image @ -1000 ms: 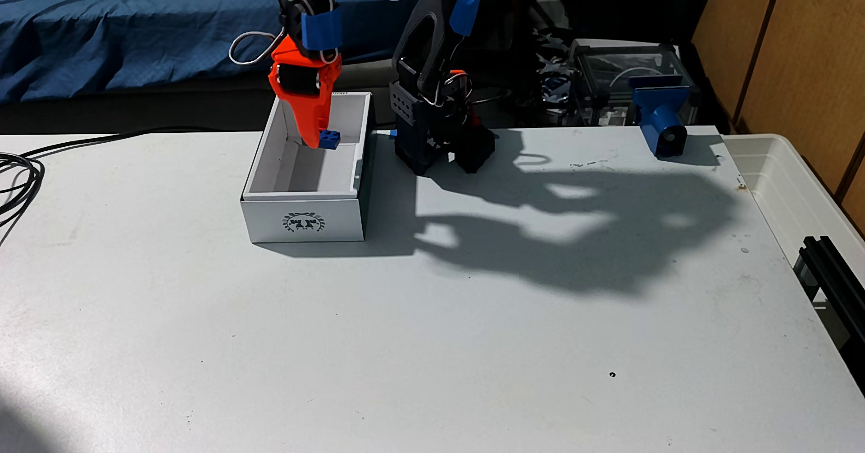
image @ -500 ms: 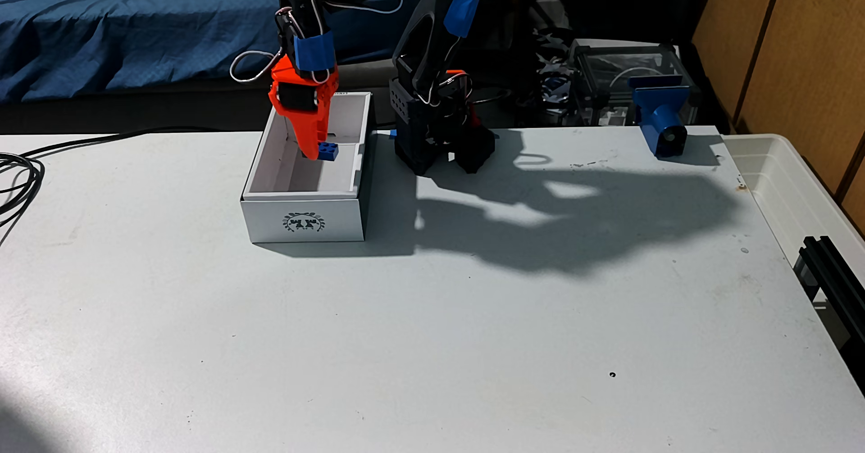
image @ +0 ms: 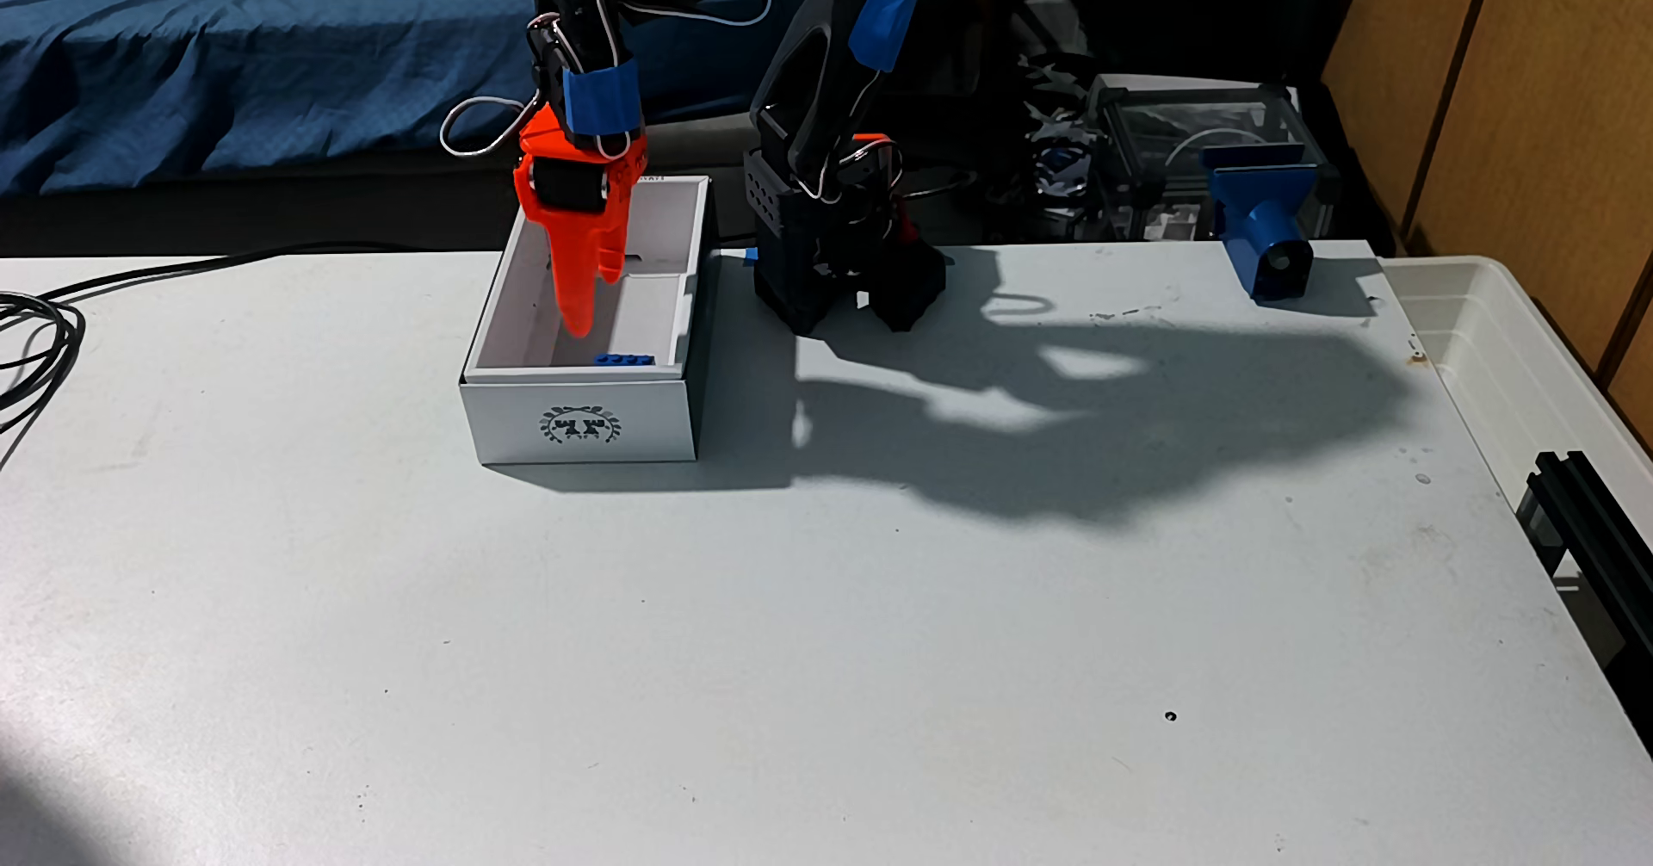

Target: Grab the blue brick and place in box

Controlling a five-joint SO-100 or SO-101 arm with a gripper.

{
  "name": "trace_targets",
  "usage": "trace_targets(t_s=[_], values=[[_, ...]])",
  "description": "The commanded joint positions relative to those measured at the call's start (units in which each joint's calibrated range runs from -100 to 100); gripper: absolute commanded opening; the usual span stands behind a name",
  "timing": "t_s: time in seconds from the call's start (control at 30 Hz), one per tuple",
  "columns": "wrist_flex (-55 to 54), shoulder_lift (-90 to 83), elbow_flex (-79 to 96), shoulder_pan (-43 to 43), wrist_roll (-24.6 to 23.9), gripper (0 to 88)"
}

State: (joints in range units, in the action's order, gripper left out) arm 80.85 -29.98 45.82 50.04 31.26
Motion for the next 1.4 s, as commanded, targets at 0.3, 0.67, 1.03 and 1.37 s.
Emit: trace_targets(t_s=[0.3,0.67,1.03,1.37], values=[[11.13,-1.52,-17.52,-0.19,-3.09,28.4],[13.89,-1.52,-24.88,-17.94,-17.45,28.4],[8.55,-1.69,-28.61,-37.26,-29.45,12.4],[-1.19,-1.69,-28.43,-44.32,-32.97,9.9]])
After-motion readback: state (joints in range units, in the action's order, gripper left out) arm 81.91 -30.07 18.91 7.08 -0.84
